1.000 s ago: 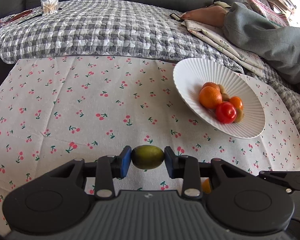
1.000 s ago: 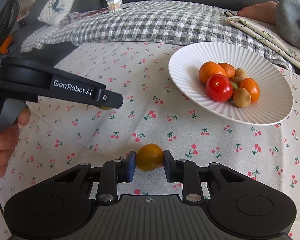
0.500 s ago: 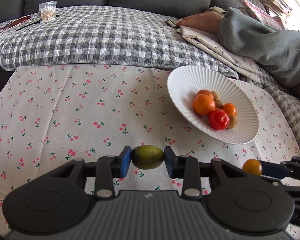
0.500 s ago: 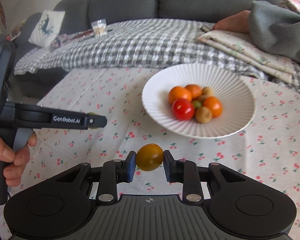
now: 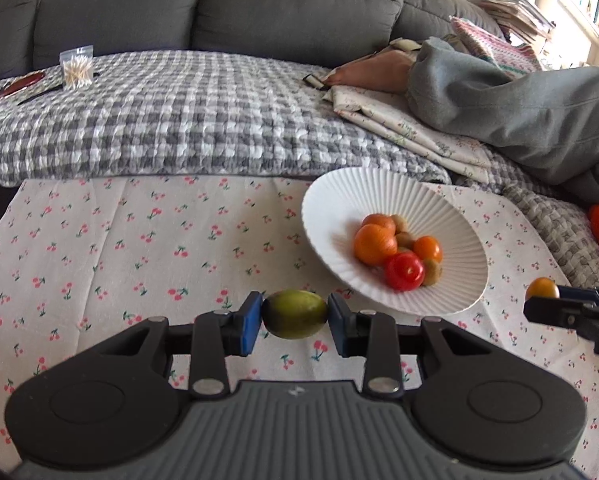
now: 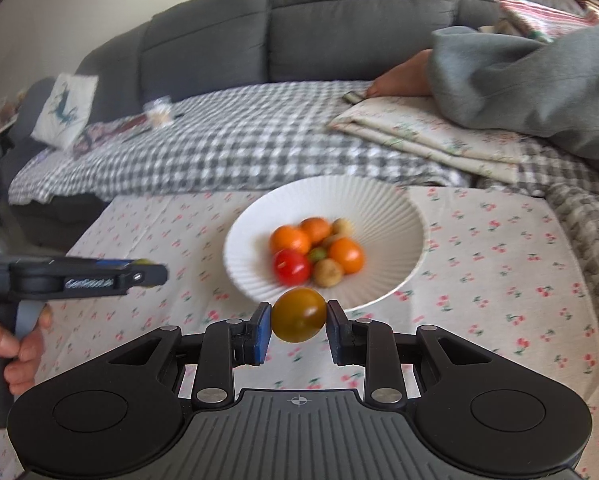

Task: Organize fruits
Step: 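Carry lime and small fruit into the white bowl and open both tools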

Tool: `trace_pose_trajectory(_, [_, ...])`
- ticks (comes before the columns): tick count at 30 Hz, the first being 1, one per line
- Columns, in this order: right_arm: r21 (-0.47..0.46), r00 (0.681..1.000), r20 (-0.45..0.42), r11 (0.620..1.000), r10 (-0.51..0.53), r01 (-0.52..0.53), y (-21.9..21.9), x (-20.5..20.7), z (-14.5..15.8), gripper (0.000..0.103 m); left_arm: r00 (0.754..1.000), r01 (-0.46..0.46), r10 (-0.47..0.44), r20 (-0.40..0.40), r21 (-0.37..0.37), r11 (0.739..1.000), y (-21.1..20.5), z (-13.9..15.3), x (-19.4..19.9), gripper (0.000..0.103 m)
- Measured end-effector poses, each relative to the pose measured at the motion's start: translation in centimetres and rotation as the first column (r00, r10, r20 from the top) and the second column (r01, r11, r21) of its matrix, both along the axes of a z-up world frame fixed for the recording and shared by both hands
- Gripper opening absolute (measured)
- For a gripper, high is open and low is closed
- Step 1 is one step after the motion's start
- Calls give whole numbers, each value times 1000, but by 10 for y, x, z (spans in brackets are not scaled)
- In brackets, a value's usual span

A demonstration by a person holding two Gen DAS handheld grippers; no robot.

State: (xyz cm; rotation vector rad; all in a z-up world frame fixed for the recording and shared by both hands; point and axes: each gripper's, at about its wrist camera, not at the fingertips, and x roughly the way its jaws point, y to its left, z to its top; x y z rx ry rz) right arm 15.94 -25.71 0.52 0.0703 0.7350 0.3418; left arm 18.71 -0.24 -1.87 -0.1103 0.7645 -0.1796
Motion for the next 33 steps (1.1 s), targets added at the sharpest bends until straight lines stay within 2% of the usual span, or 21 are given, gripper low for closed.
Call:
trace_pose_trajectory(5, [28, 995, 6, 995, -98, 98, -25, 16, 0, 27, 999, 45, -44, 32, -11, 999, -13, 4, 8, 34])
trace_pose_trajectory(9, [32, 991, 4, 991, -130, 130, -33, 26, -3, 27, 996, 70, -70, 48, 5, 998, -26, 3, 20, 34])
trace_pose_trajectory(14, [32, 989, 6, 989, -145, 144, -32, 39, -7, 27, 996, 82, -81, 36, -31, 996, -36, -1, 40, 34])
trace_pose_trajectory(19, [42, 988, -10, 987, -154, 154, -28, 53, -17, 27, 995, 87, -85, 59, -22, 996, -48, -1, 60, 34])
trace_pose_trajectory(33, [32, 984, -30, 984, -177, 178, -23, 87, -35, 27, 999, 45, -44, 13, -66, 997, -57, -29, 108, 34])
